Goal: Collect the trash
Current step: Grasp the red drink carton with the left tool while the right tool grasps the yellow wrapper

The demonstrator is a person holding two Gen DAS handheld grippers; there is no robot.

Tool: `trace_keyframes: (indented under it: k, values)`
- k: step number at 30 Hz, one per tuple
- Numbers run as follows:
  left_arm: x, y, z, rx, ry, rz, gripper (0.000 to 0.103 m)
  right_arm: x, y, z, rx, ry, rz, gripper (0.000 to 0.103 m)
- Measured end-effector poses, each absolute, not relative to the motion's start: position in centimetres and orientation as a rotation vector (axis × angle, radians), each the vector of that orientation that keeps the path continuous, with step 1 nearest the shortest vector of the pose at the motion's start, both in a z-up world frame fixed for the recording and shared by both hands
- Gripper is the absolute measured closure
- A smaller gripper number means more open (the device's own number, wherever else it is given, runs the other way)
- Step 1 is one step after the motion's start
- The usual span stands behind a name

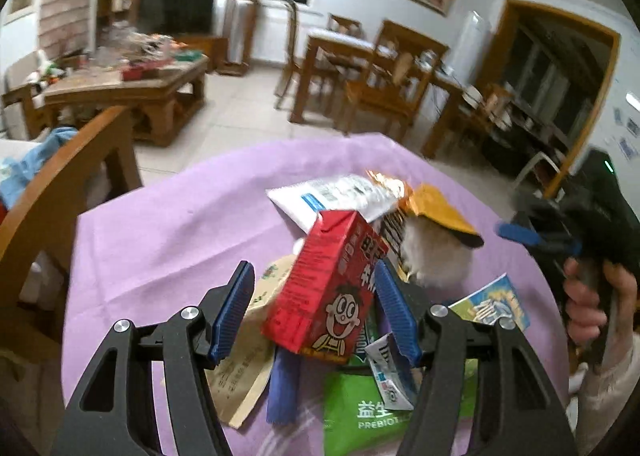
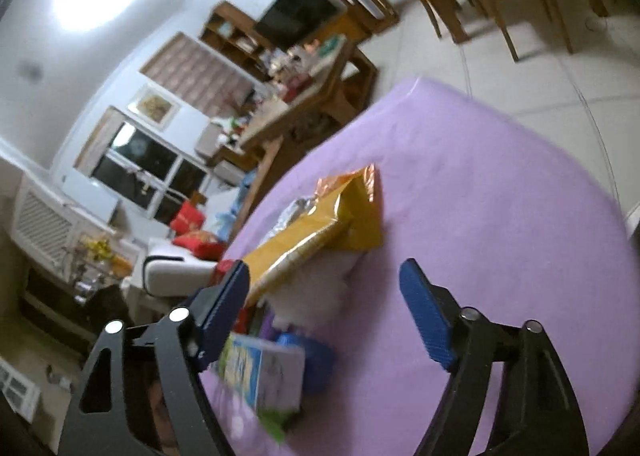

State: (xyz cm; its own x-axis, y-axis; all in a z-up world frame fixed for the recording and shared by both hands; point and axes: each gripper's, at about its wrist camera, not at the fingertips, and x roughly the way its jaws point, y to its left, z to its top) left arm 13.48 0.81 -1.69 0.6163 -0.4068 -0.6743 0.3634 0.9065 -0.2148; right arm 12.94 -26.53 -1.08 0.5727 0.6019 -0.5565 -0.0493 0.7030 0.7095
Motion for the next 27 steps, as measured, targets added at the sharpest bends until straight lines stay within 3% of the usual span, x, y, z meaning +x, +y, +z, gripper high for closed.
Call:
trace_keyframes:
  k: [8, 11, 13, 16, 18, 27]
  values:
    - [15.3, 2.2, -4.7, -0.078, 0.874, -0.522, 0.04, 18.1, -22.1, -2.8, 0.709, 1.002, 0.434, 0.043]
    - [15.3, 2.3, -5.0, -0.097, 0.881, -0.542, 0.04, 18.7, -21.2, -3.0, 0.708, 0.999, 0.445, 0.052]
    - [15.1, 2.3, -5.1, -0.098, 0.876, -0.548, 0.042, 18.8, -20.1, -2.7, 0.675, 0.984, 0.448, 0.064]
    - [14.6, 2.5, -4.8, -0.095, 0.848, -0.556, 0.063, 18.3, -19.4, -2.1, 0.659, 0.956, 0.463, 0.076]
    - [14.5, 2.4, -4.6, -0.106, 0.846, -0.566, 0.072, 17.5, -19.3, -1.4, 0.633, 0.913, 0.466, 0.08]
    - [12.3, 3.1, -2.6, -0.162, 0.751, -0.539, 0.072, 13.2, -20.8, 2.2, 0.536, 0.749, 0.492, 0.087]
